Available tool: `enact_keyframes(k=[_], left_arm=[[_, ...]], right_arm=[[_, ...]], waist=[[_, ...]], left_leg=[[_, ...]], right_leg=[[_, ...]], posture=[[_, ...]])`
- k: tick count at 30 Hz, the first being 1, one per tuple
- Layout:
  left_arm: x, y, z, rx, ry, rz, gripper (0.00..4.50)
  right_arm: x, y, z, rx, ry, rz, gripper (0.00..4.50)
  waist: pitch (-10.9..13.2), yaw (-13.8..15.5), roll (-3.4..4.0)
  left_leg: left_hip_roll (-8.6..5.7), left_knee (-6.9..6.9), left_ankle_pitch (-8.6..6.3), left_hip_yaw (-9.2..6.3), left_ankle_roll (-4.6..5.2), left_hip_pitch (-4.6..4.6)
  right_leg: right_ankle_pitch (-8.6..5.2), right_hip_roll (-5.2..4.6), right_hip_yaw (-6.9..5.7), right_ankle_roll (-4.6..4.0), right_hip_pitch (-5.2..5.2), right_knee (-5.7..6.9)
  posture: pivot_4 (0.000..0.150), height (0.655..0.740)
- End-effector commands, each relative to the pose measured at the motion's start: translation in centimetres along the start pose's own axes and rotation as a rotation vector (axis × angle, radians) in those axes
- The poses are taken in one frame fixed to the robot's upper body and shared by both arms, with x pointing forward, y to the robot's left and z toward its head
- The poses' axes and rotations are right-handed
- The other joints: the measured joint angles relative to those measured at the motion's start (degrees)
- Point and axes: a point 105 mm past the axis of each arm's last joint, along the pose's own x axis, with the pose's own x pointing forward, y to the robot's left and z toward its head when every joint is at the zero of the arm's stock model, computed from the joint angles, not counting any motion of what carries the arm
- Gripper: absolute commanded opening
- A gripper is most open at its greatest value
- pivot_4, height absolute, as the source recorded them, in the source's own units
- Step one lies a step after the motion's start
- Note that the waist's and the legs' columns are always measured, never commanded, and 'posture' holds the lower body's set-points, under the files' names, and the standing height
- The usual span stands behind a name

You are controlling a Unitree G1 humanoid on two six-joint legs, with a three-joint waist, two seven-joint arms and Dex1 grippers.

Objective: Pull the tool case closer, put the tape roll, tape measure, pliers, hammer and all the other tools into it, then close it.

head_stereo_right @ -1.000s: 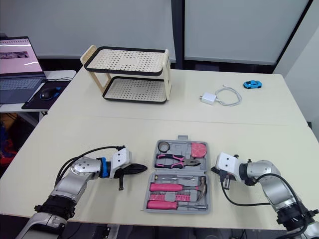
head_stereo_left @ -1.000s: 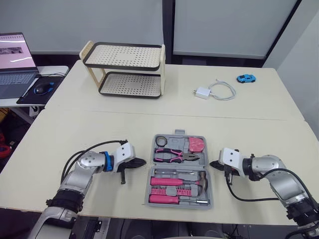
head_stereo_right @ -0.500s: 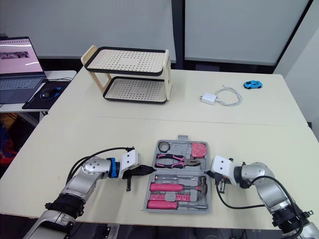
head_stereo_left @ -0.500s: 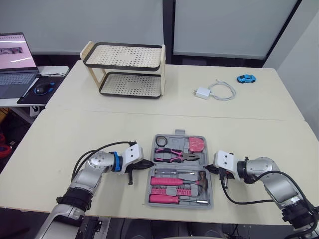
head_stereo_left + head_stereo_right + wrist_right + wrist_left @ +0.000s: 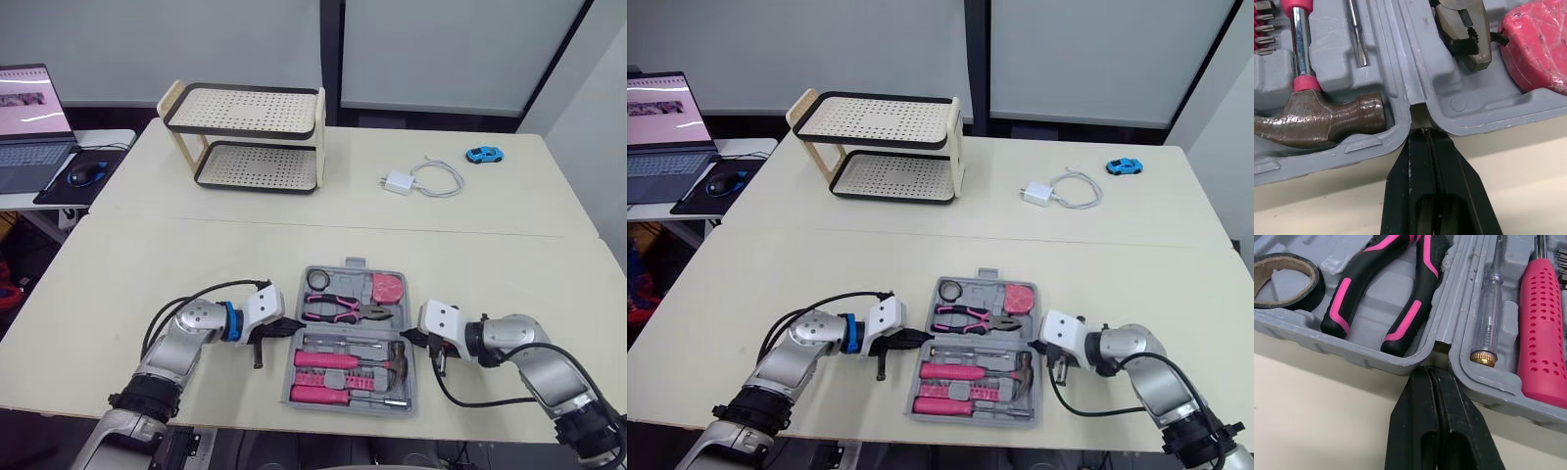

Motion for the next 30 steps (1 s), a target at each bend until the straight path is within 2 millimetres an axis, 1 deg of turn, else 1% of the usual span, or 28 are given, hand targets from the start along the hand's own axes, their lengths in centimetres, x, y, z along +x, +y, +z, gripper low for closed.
enact_keyframes(k=[1, 7, 13, 17, 21, 30], left_arm=[[0.5, -1.2, 1.8, 0.054, -0.057, -0.057, 0.02], [0.4, -1.7, 1.5, 0.046, -0.047, -0.057, 0.02], [0.3, -2.4, 1.2, 0.039, -0.04, -0.061, 0.02], [0.3, -2.8, 1.0, 0.033, -0.037, -0.071, 0.02], [0.3, -3.1, 0.9, 0.029, -0.035, -0.074, 0.02], [0.0, -3.1, 0.4, 0.029, -0.018, -0.063, 0.02]], right_arm=[[0.4, 1.4, 1.6, -0.038, -0.054, 0.051, 0.0], [0.4, 2.2, 1.8, -0.033, -0.055, 0.065, 0.0], [0.2, 3.5, 1.5, -0.012, -0.041, 0.096, 0.0], [0.1, 4.0, 1.4, -0.006, -0.037, 0.102, 0.0], [0.1, 4.0, 1.4, -0.003, -0.034, 0.102, 0.0], [0.4, 3.6, 1.6, -0.01, -0.042, 0.085, 0.0]], waist=[[0.0, 0.0, 0.0], [0.0, 0.01, 0.0], [-0.01, 0.02, 0.0], [-0.01, 0.02, 0.0], [-0.02, 0.02, 0.0], [-0.02, -0.05, 0.0]], left_leg=[[0.0, 0.0, 0.0, 0.0, 0.0, 0.0], [0.0, 0.01, 0.0, 0.0, 0.0, 0.0], [0.0, 0.0, 0.0, 0.0, 0.0, 0.0], [0.0, 0.0, 0.0, 0.0, 0.0, 0.01], [0.0, 0.0, 0.0, 0.0, 0.0, 0.02], [0.0, 0.0, 0.0, 0.0, 0.0, 0.02]], right_leg=[[0.0, 0.0, 0.0, 0.0, 0.0, 0.0], [0.0, 0.0, 0.0, 0.0, 0.01, 0.0], [0.0, 0.0, 0.0, 0.0, 0.01, 0.0], [0.0, 0.0, 0.0, 0.0, 0.02, 0.0], [0.0, 0.0, 0.0, 0.0, 0.03, 0.0], [0.0, 0.0, 0.0, 0.0, 0.03, 0.0]], posture=[[0.15, 0.735], [0.15, 0.735], [0.15, 0.735], [0.15, 0.735], [0.15, 0.735], [0.15, 0.735]])
